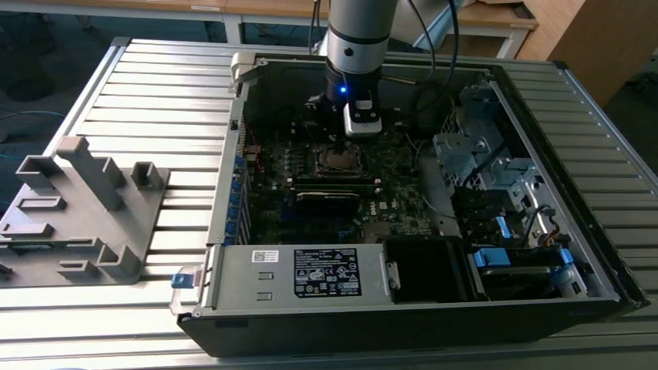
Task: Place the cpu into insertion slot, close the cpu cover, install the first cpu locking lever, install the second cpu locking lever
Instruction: 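Close the cpu cover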
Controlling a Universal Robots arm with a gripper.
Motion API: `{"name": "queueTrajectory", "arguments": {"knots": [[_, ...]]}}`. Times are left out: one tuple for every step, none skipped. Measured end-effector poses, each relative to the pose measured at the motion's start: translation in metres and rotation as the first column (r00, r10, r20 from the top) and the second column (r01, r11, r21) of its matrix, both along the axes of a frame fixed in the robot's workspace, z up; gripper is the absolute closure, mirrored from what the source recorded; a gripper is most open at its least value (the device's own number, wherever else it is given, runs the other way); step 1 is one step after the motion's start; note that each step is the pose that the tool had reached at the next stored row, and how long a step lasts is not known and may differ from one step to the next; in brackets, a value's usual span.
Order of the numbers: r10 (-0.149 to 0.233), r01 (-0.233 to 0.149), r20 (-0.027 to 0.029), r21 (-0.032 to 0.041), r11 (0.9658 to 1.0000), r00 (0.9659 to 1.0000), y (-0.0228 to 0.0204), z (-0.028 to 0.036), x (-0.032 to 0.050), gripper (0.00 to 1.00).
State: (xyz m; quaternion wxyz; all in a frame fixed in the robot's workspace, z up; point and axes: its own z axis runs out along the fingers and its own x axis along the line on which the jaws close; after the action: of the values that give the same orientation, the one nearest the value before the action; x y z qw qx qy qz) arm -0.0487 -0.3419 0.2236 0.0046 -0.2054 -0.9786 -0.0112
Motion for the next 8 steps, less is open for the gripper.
{"name": "queueTrajectory", "arguments": {"knots": [[0.0, 0.0, 0.0, 0.0, 1.0, 1.0, 0.0, 0.0, 0.0, 0.89], [0.0, 0.0, 0.0, -0.0001, 1.0, 1.0, 0.0, 0.0, 0.0, 0.89], [0.001, -0.001, 0.0, 0.0, 1.0, 1.0, 0.0, 0.0, 0.0, 0.89], [0.004, -0.004, -0.0001, 0.0004, 1.0, 1.0, 0.0, 0.0, 0.0, 0.89], [0.01, -0.01, 0.0, 0.0012, 0.9999, 0.9999, 0.0, 0.0, 0.0, 0.89], [0.019, -0.019, 0.0, 0.0019, 0.9998, 0.9998, 0.0, 0.0, 0.0, 0.89], [0.027, -0.027, 0.0001, 0.0022, 0.9996, 0.9996, 0.0, 0.0, 0.0, 0.89], [0.03, -0.03, 0.0, 0.0022, 0.9995, 0.9995, 0.0, 0.0, 0.0, 0.89]]}}
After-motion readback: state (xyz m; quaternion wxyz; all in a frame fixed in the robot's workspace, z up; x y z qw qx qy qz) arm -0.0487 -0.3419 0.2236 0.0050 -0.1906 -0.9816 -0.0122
